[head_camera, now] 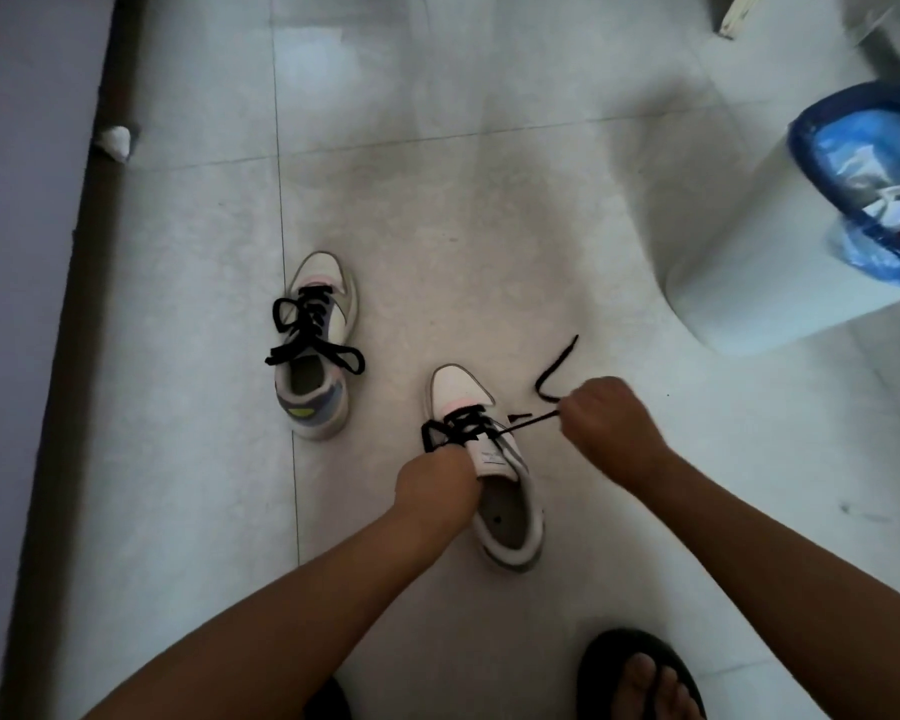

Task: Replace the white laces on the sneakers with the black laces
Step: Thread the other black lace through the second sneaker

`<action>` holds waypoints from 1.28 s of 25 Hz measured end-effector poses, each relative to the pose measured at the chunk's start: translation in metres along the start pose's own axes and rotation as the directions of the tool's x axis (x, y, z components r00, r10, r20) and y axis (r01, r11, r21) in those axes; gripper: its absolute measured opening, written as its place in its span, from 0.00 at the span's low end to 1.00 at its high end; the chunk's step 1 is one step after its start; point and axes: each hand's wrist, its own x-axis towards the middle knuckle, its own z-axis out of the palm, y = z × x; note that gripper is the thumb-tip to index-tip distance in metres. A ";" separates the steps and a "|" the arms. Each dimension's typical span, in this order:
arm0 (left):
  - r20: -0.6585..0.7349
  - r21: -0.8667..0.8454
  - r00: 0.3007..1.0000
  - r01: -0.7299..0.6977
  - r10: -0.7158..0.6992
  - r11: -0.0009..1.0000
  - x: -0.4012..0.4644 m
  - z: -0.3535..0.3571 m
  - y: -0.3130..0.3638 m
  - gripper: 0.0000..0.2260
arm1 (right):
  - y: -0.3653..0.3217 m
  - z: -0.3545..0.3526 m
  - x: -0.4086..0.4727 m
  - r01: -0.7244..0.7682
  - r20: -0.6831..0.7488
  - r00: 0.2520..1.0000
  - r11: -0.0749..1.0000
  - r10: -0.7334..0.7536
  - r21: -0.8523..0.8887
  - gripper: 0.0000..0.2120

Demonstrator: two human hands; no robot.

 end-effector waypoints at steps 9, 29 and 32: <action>-0.240 0.080 0.964 -0.099 0.115 0.992 -0.004 -0.018 -0.024 0.11 | 0.029 0.011 -0.061 -0.568 0.582 0.672 0.823 0.457 0.009 0.17; -0.075 -0.116 0.945 -0.326 0.319 0.938 -0.022 0.023 -0.015 0.21 | -0.038 0.010 -0.027 -0.760 0.789 0.612 -0.233 0.058 0.606 0.09; -0.073 -0.299 0.925 -0.377 0.373 0.876 -0.019 0.019 -0.021 0.19 | -0.038 0.011 -0.031 -0.760 0.757 0.638 -0.048 0.140 0.649 0.07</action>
